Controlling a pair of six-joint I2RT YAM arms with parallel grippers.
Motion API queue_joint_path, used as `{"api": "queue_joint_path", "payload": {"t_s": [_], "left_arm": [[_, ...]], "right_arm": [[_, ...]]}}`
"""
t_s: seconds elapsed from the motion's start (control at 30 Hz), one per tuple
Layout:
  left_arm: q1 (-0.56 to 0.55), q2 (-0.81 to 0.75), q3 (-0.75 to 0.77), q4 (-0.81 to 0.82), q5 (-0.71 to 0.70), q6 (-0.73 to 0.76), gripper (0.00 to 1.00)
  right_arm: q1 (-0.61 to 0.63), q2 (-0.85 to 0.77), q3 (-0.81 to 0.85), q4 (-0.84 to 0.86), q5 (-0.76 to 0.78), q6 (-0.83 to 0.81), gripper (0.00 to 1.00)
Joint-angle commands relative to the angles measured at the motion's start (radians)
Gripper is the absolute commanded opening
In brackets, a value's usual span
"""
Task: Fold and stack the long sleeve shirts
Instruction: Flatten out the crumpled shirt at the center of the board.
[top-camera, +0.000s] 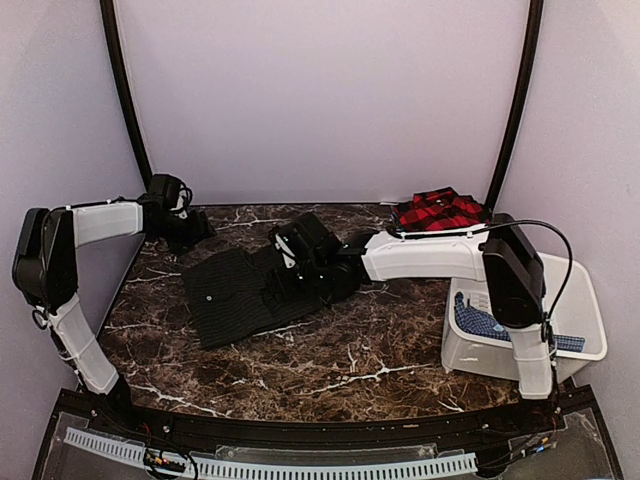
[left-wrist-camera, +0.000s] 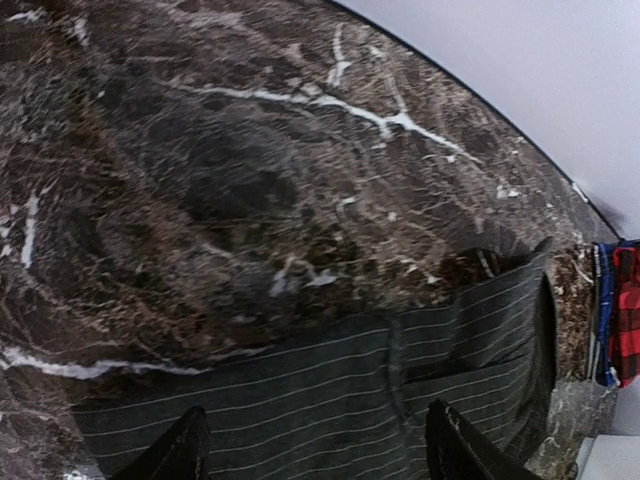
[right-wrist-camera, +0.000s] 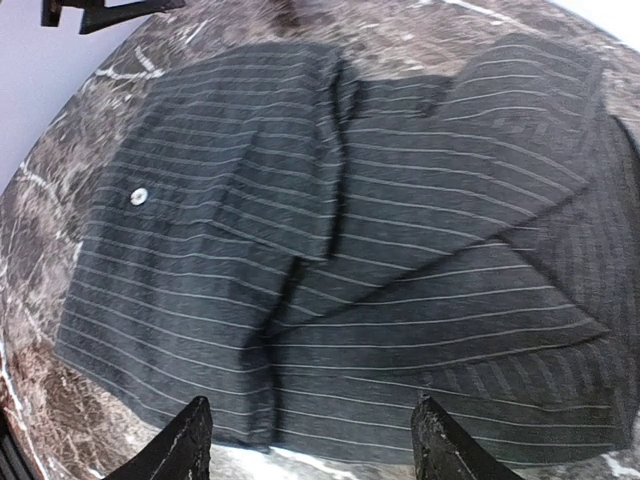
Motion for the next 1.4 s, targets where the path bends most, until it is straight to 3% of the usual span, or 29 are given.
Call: {"api": "queue_joint_path", "payload": {"t_s": [0.0,0.33,0.47,0.63,0.77,0.87,1.03,1.37], "left_arm": [[0.048,-0.016,-0.059,-0.061,-0.079,0.051,0.73],[0.066,0.069,-0.108,-0.035,-0.098,0.06,0.74],[0.067,0.093,-0.119,-0.028,-0.102,0.062,0.68],[0.065,0.09,-0.164,-0.001,-0.061,0.047,0.47],[0.063,0.064,-0.218,0.017,-0.021,0.031,0.26],[0.043,0.021,-0.277,0.025,0.0,0.016,0.12],[-0.025,-0.057,-0.374,0.042,0.019,-0.024,0.05],[-0.284,-0.262,-0.562,0.094,0.022,-0.221,0.0]], "right_arm": [[0.03,0.075,0.087,-0.03,-0.084,-0.015,0.65],[0.048,0.185,0.166,-0.081,-0.22,-0.025,0.65],[0.049,0.21,0.178,-0.088,-0.253,-0.023,0.58],[0.046,0.223,0.188,-0.115,-0.235,-0.023,0.39],[0.019,0.229,0.183,-0.132,-0.231,-0.008,0.12],[-0.018,0.208,0.148,-0.127,-0.217,0.0,0.0],[-0.084,0.162,0.09,-0.124,-0.176,-0.008,0.0],[-0.189,0.133,0.102,-0.193,-0.04,-0.059,0.0]]}}
